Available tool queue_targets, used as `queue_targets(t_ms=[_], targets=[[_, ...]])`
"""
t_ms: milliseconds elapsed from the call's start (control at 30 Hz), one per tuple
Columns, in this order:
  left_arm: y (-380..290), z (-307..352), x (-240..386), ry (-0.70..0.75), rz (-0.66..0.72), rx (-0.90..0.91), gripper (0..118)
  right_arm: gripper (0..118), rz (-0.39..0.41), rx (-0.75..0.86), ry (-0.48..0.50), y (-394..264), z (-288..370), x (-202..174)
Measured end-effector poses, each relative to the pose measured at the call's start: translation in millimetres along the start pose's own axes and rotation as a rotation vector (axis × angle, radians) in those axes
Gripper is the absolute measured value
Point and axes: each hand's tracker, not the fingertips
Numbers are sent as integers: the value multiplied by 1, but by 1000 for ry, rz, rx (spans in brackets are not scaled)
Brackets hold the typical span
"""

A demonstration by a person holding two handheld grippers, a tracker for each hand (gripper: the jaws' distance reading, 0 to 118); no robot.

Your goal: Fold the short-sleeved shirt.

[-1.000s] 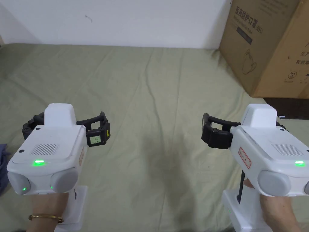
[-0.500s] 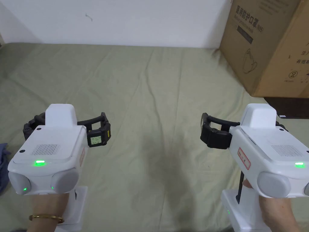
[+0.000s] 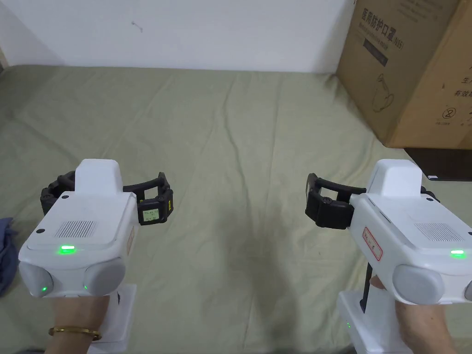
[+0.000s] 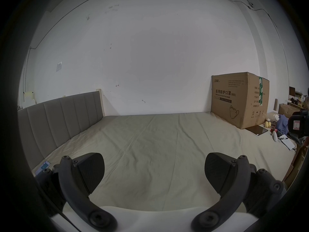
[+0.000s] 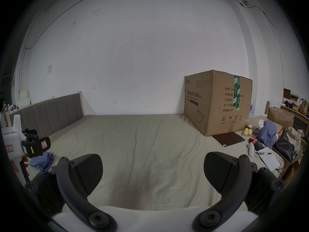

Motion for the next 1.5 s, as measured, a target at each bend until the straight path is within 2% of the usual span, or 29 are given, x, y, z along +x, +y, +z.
queue_targets(t_ms=[1500], targets=[[1,7,3,-2,-4,11,118,118,1,11,9,1,2,-1]])
